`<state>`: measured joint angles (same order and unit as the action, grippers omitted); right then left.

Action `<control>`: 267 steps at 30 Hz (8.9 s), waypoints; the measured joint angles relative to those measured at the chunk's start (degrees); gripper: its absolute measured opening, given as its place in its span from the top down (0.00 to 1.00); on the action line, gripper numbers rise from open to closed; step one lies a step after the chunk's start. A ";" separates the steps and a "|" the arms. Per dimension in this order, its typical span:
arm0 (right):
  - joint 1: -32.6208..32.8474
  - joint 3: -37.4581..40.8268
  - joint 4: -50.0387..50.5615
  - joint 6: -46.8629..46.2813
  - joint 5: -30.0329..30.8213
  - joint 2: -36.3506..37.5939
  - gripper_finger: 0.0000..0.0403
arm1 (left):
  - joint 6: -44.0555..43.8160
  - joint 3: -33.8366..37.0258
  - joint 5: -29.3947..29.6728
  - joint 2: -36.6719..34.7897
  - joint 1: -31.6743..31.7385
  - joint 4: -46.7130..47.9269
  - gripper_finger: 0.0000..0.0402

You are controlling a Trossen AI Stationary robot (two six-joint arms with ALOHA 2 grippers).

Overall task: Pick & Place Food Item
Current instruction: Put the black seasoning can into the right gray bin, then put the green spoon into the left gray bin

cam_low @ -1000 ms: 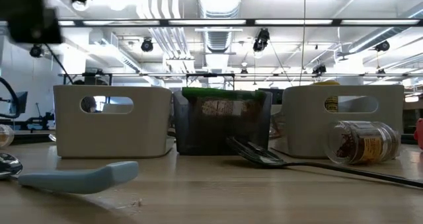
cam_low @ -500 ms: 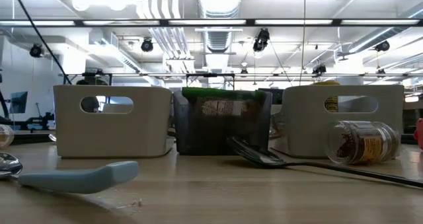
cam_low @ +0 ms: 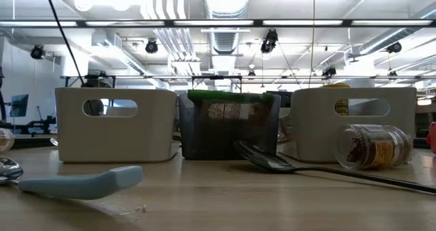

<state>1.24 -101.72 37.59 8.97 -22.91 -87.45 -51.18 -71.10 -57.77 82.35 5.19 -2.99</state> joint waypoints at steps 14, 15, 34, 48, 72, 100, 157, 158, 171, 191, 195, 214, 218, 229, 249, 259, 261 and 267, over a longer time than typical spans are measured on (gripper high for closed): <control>1.00 -15.20 8.68 1.31 -4.15 -10.23 0.11 | 0.41 -0.27 -1.45 0.52 3.00 -5.25 0.38; 1.00 -15.88 8.75 1.39 -4.14 -10.71 0.11 | 0.39 -0.27 -1.50 0.52 3.00 -5.84 0.38; 1.26 -23.55 8.49 1.31 -3.82 -16.82 0.11 | 0.86 -0.25 -2.23 0.52 4.29 -12.06 0.38; 1.17 -24.01 8.12 1.55 -2.24 -16.86 0.51 | 2.14 -0.25 -2.41 0.52 4.71 -13.77 0.38; 1.40 -24.21 11.04 0.79 -3.09 -16.39 0.70 | -0.07 -0.27 -2.22 0.00 4.74 -13.95 0.05; 3.64 -23.22 51.55 -16.84 19.66 -8.68 0.70 | 11.96 0.17 9.61 -17.68 9.01 25.72 0.21; 17.00 30.83 19.18 -44.85 35.46 -3.35 0.70 | 18.25 0.17 34.89 -27.11 9.19 43.70 0.21; 17.05 30.84 19.18 -44.83 35.53 -3.88 0.70 | 18.72 0.17 34.90 -27.11 9.16 43.69 0.21; 19.42 31.42 19.38 -44.85 34.83 -10.60 0.70 | 21.40 0.17 34.88 -27.11 9.16 43.57 0.21; 19.88 33.22 19.05 -48.93 31.53 -10.76 0.63 | 23.40 0.17 34.88 -27.11 9.16 43.85 0.21; 19.90 33.75 18.98 -49.15 30.24 -10.98 0.60 | 24.01 0.17 34.88 -27.08 9.16 44.77 0.21; 19.86 33.72 19.00 -55.38 23.74 -10.52 0.46 | 25.93 0.17 34.88 -27.08 9.19 46.75 0.21; 19.86 32.82 19.05 -55.47 23.73 -10.52 0.34 | 26.75 0.17 34.86 -27.08 9.19 46.74 0.21; 19.86 26.48 27.48 -56.24 25.99 -10.44 0.21 | 27.01 0.17 34.85 -27.08 9.21 46.72 0.21; 32.75 24.84 43.24 -115.81 26.64 5.27 0.21 | 27.38 0.17 35.73 -27.11 9.21 48.31 0.21; 43.87 36.97 34.41 -134.78 18.02 6.39 0.21 | 27.38 0.17 35.73 -27.11 9.21 48.31 0.21; 44.68 39.65 30.11 -135.78 17.93 6.39 0.21 | 27.38 0.17 35.75 -27.11 9.21 48.30 0.21; 45.73 47.18 20.39 -136.08 17.88 6.33 0.21 | 27.19 0.17 35.75 -27.11 9.21 48.29 0.21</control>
<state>46.98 -54.54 57.98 -127.11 -5.02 -81.12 -23.99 -70.93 -22.02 55.24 14.39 45.30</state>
